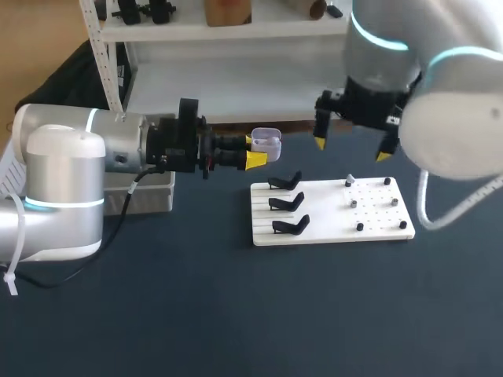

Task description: Pick up each earbud case from the left stands, insert the matching earbuds, close the lid, and place the case in the box.

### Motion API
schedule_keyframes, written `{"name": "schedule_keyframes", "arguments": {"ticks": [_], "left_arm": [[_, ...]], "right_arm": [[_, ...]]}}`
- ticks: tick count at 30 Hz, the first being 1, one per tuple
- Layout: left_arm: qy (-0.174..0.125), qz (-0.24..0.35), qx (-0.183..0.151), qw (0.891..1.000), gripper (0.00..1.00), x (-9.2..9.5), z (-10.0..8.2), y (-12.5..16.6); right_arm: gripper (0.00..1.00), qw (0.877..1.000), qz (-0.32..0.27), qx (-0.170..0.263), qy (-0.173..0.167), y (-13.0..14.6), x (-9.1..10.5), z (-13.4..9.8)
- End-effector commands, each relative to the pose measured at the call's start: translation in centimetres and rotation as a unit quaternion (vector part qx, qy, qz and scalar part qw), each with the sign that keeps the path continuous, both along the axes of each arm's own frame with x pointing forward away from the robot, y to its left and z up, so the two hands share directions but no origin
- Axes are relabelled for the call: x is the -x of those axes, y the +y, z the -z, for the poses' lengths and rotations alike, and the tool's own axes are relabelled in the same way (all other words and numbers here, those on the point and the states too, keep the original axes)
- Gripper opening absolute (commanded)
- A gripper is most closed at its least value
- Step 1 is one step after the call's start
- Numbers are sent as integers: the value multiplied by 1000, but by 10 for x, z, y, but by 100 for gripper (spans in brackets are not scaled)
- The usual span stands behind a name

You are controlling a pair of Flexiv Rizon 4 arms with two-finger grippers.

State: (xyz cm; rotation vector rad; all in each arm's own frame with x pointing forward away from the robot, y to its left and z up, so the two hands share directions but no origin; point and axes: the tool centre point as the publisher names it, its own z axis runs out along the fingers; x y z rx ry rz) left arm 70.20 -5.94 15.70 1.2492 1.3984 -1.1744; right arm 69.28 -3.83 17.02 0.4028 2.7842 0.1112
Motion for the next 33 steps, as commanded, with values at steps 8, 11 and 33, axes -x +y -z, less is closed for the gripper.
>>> {"name": "schedule_keyframes", "arguments": {"ticks": [8,11,33], "left_arm": [[-1,-2,0,1000,0,2,0,0],[-1,-2,0,1000,0,2,0,0],[-1,-2,0,1000,0,2,0,0]], "right_arm": [[100,1000,-13,3,-7,-7,-62,84],[100,1000,-13,8,9,-9,-69,101],[45,996,36,-54,60,-17,-81,141]]}}
